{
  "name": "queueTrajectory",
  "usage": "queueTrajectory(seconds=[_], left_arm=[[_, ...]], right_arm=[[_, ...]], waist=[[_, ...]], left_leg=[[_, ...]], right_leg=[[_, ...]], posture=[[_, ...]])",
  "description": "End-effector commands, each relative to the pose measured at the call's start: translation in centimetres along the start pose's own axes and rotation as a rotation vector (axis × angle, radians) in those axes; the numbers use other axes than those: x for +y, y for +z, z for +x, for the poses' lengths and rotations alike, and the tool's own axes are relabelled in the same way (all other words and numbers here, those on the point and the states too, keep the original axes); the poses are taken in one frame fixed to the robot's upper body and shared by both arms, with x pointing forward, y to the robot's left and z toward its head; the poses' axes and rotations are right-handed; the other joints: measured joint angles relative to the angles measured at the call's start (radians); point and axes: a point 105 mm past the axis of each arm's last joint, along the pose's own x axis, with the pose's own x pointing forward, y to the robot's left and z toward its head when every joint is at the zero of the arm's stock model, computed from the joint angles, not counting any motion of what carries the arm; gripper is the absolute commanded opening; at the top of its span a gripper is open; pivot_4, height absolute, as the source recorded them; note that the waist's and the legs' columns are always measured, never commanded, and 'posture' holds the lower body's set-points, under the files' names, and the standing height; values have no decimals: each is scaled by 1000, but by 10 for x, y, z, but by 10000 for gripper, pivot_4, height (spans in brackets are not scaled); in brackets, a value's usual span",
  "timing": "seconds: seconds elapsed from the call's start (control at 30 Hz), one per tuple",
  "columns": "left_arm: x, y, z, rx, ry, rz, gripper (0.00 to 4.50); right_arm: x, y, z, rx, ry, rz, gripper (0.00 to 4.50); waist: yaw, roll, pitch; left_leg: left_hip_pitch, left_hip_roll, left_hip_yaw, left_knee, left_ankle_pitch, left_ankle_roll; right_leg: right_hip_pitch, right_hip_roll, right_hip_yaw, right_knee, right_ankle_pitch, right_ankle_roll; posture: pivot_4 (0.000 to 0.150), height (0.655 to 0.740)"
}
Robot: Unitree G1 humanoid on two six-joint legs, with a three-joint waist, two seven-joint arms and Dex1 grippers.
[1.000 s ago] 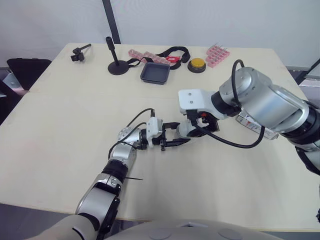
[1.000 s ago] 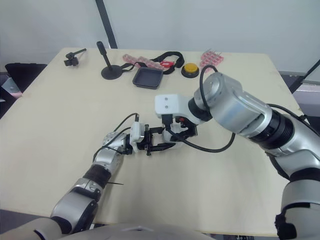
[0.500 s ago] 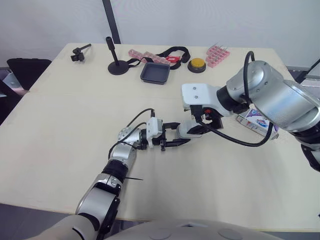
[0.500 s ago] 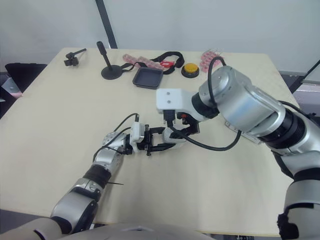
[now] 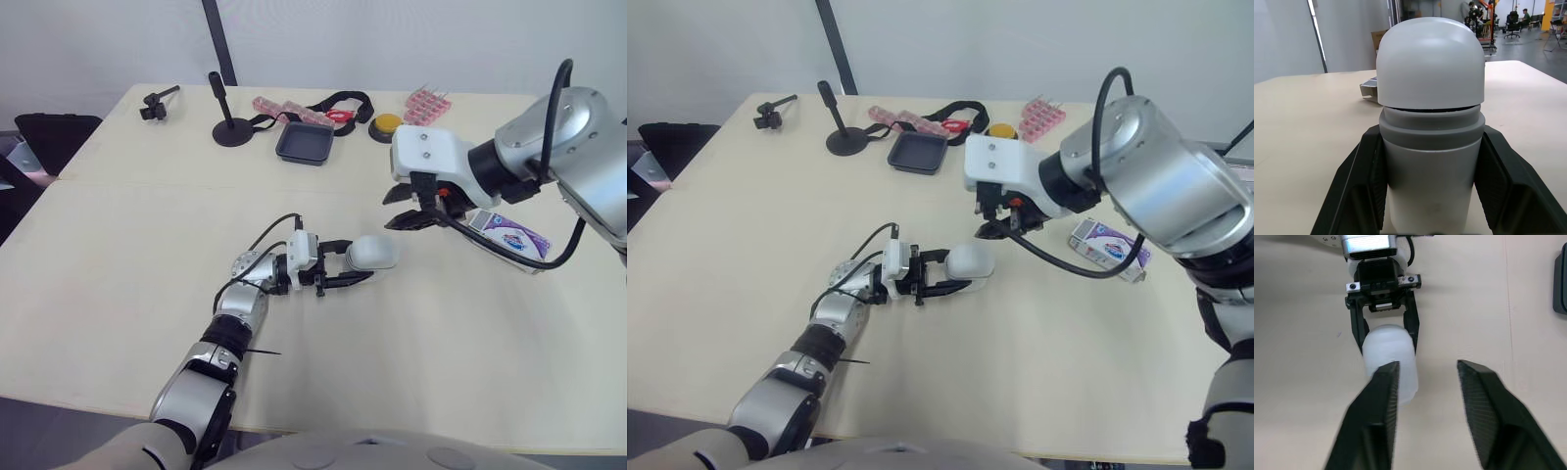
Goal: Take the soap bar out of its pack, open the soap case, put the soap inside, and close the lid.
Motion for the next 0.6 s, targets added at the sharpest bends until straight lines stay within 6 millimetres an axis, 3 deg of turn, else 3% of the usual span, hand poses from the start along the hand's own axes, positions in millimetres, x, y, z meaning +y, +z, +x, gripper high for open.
queueTrajectory(seconds=[0.03,0.07,0.1,0.6], left_arm=[[2,3,-1,-15,10,13,18769],[2,3,-1,-13,10,13,18769],[3,3,-1,-13,9,13,18769],[3,1,-5,11,11,20,18769]], right_arm=[[4,2,-7,-18,7,-14,4690],[5,1,-6,-17,16,-12,845],[5,0,-6,-16,20,-10,334],[-1,-16,20,-2,14,30,334]], waist=[[0,0,0],[0,0,0],[0,0,0],[-1,0,0]], left_leg=[[0,0,0,0,0,0],[0,0,0,0,0,0],[0,0,0,0,0,0],[0,0,0,0,0,0]], right_leg=[[0,0,0,0,0,0],[0,0,0,0,0,0],[0,0,0,0,0,0],[0,0,0,0,0,0]], posture=[[1500,7400],[1500,7400],[1500,7400],[1500,7400]])
